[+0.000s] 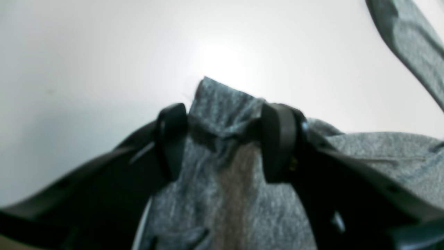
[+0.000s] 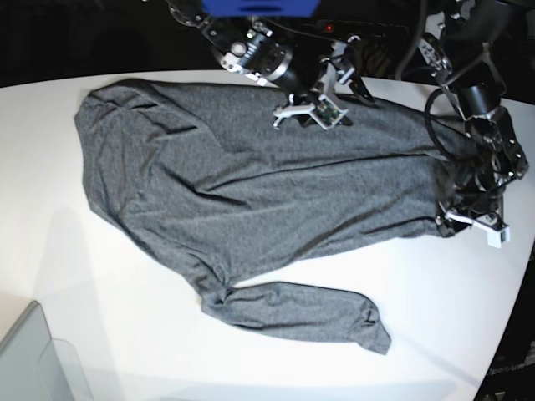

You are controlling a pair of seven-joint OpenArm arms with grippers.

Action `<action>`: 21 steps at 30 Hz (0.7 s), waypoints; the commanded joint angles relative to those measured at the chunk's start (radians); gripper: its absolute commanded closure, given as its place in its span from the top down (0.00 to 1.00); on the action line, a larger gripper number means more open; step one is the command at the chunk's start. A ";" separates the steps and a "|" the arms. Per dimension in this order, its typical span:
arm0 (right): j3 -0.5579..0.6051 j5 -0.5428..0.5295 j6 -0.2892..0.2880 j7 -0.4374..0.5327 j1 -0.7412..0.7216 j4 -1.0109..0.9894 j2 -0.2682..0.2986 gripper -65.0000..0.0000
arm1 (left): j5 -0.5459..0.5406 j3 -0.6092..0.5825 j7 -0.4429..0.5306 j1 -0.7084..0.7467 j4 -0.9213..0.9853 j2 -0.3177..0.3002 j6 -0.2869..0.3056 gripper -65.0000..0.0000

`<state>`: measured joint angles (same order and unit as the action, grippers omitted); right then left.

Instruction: Layout the t-shirt on the table in an organized manner, then fold the t-shirt properly

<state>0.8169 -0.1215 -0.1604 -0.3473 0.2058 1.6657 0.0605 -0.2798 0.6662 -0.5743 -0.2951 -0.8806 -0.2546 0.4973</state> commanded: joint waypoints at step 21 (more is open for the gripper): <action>-0.066 -0.011 0.000 0.170 -0.079 -0.318 -0.035 0.47 | -0.009 -0.015 -0.005 -0.060 -0.004 -0.028 0.002 0.22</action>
<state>0.7528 -0.1314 -0.1577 -0.1616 0.1303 1.3434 0.0246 -0.2737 0.6510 -0.6010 -0.3271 -0.8684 -0.2638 0.4973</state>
